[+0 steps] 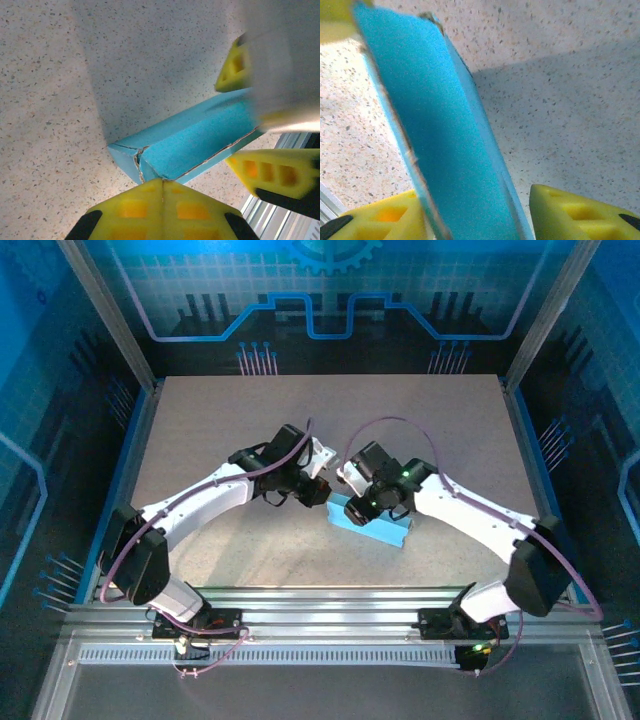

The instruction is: Fold the paper box

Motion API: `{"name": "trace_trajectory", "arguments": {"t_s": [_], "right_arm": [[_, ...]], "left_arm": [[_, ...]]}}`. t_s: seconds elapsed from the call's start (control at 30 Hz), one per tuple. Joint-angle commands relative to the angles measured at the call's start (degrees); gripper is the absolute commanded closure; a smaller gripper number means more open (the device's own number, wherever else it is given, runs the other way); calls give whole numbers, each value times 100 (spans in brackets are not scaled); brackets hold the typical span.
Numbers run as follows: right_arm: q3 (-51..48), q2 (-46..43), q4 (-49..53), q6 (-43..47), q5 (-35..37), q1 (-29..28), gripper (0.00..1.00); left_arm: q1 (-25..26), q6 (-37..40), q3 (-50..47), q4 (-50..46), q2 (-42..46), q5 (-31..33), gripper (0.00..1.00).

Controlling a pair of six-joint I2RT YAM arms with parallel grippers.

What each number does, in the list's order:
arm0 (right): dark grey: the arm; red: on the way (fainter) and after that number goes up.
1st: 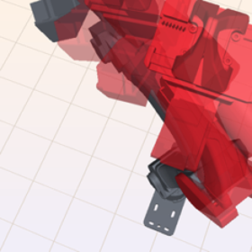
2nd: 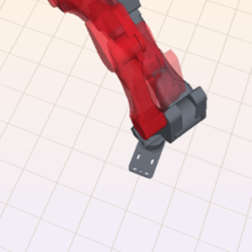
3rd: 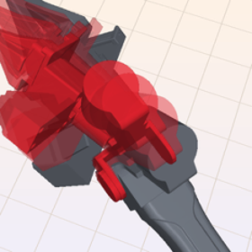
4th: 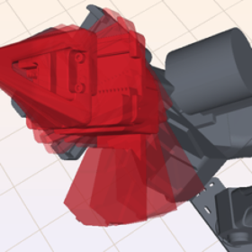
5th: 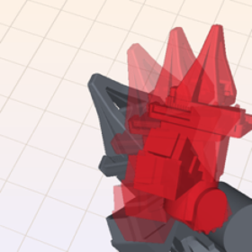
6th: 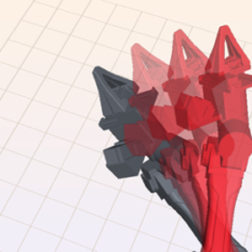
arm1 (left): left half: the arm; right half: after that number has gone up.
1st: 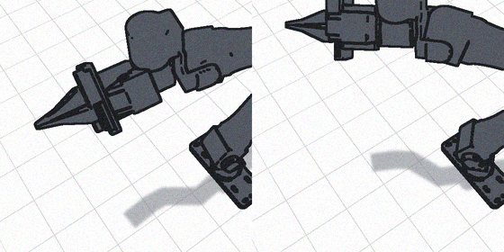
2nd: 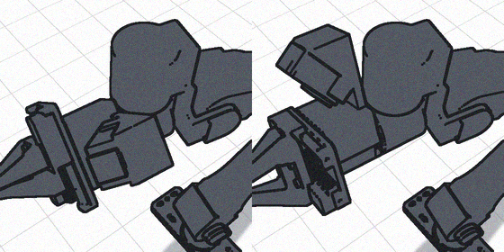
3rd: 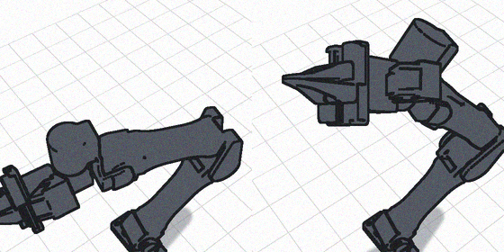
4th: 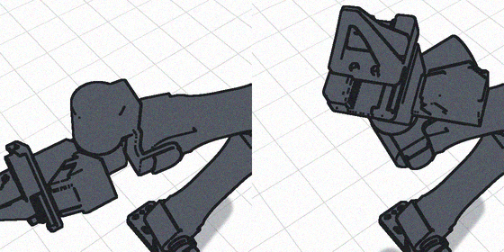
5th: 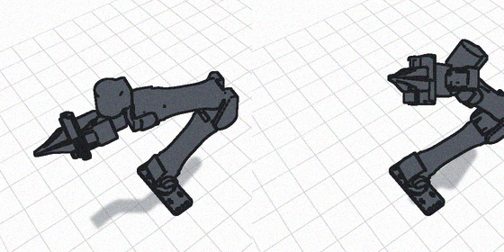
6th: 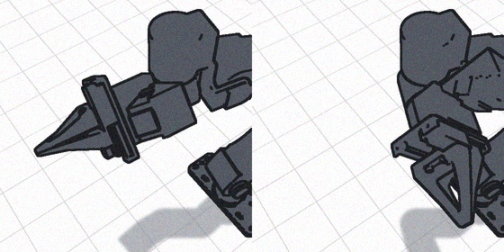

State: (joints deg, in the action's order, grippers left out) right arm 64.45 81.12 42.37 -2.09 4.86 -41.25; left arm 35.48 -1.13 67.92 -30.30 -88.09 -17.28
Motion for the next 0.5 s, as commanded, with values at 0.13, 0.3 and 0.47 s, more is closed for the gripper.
{"name": "trace_trajectory", "arguments": {"t_s": [0.13, 0.3, 0.47], "right_arm": [[-117, -1167, 367, -854, 851, 121, 45], [-371, -1860, 991, -1792, 1403, 327, 51], [-556, -2240, 1870, -2575, 1663, 536, 56]], "left_arm": [[177, -180, -74, -129, 57, 210, 100], [208, -195, 71, -242, 35, 278, 100], [213, -185, 183, -359, -28, 306, 100]]}}
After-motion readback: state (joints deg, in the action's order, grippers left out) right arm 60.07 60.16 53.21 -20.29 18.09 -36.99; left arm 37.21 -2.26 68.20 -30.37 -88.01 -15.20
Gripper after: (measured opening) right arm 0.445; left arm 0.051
